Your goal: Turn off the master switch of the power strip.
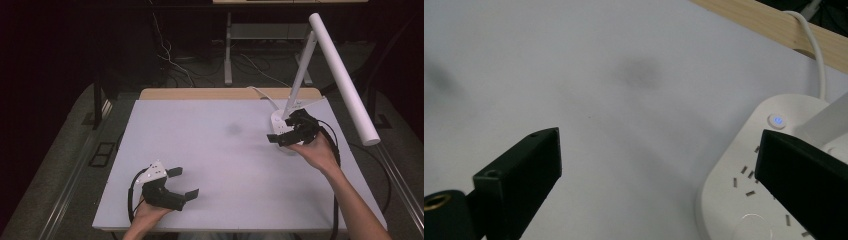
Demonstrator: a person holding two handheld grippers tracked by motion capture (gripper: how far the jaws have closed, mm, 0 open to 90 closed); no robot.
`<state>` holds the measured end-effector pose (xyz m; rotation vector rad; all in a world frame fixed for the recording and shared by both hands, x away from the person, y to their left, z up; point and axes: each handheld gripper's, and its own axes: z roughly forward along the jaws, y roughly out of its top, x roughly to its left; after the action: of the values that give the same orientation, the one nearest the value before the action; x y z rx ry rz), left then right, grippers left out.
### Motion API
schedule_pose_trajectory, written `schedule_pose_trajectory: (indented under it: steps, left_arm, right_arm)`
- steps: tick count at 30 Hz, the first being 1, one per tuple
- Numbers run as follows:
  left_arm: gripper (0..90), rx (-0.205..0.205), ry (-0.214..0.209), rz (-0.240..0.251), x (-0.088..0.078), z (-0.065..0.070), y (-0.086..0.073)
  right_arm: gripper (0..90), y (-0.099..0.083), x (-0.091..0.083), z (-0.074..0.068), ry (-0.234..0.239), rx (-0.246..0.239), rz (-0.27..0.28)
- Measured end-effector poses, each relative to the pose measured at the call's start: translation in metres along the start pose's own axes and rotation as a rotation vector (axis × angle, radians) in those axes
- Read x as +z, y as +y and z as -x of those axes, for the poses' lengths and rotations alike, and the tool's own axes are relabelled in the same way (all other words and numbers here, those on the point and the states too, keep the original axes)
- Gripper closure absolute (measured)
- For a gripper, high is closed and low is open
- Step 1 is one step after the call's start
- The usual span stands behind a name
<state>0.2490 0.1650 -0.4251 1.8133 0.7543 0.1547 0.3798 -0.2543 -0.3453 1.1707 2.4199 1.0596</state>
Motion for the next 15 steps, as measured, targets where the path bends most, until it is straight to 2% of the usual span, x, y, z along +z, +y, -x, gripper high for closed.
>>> schedule_pose_trajectory:
  steps: [15]
  left_arm:
    - [0.9, 0.0, 0.001, -0.006, 0.0, 0.0, 0.0]
  right_arm:
    - [4.1, 0.02, 0.015, 0.016, -0.061, -0.03, -0.043]
